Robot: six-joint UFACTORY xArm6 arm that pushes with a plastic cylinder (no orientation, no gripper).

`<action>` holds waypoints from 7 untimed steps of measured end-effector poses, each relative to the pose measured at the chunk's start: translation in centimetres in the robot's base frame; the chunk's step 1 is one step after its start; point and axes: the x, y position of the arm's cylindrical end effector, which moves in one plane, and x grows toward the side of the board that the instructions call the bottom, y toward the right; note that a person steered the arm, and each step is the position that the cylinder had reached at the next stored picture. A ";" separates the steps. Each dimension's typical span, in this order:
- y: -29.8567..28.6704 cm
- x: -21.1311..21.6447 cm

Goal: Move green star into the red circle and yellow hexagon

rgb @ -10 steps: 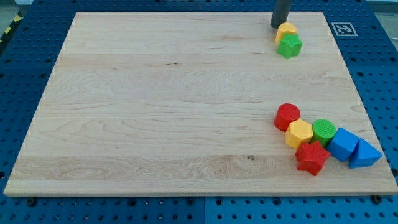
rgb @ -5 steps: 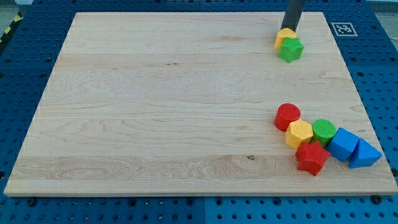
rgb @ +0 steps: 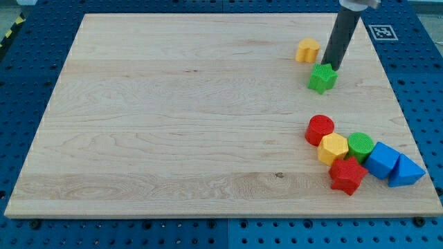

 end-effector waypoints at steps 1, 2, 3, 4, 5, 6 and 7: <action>0.0 2.9; 0.0 1.9; -0.2 0.5; -1.9 1.3; -2.4 3.7; -2.4 6.1; -2.4 8.6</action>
